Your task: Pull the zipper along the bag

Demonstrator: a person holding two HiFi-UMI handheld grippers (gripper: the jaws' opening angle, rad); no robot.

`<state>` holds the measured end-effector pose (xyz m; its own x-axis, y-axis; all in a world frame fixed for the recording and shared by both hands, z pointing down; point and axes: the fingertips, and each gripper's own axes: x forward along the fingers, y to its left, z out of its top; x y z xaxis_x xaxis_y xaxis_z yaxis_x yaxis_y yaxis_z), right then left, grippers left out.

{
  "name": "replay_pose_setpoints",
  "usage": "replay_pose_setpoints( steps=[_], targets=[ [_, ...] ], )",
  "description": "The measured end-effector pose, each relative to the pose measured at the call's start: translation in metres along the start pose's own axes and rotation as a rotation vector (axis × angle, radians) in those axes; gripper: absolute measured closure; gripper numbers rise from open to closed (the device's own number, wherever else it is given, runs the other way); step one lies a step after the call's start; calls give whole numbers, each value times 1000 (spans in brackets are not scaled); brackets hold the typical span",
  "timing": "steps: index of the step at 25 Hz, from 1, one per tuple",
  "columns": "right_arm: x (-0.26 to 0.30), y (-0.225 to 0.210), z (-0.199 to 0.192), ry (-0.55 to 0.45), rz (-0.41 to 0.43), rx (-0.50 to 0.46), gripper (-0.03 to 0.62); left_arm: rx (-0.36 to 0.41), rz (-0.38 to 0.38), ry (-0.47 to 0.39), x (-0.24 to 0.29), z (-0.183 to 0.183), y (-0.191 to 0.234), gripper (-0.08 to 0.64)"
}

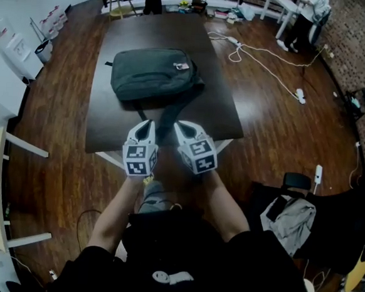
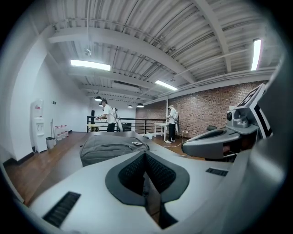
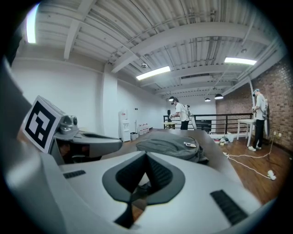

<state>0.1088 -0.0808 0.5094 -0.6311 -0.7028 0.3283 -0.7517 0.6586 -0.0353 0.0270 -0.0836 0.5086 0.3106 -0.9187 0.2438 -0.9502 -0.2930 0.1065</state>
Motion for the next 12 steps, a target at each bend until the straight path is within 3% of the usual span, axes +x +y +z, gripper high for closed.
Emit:
replay_pose_setpoints(
  steps=[12],
  targets=[
    [-28,56,10,-64,17,7,581,48,10,-42,-60,8,-3,560]
  ],
)
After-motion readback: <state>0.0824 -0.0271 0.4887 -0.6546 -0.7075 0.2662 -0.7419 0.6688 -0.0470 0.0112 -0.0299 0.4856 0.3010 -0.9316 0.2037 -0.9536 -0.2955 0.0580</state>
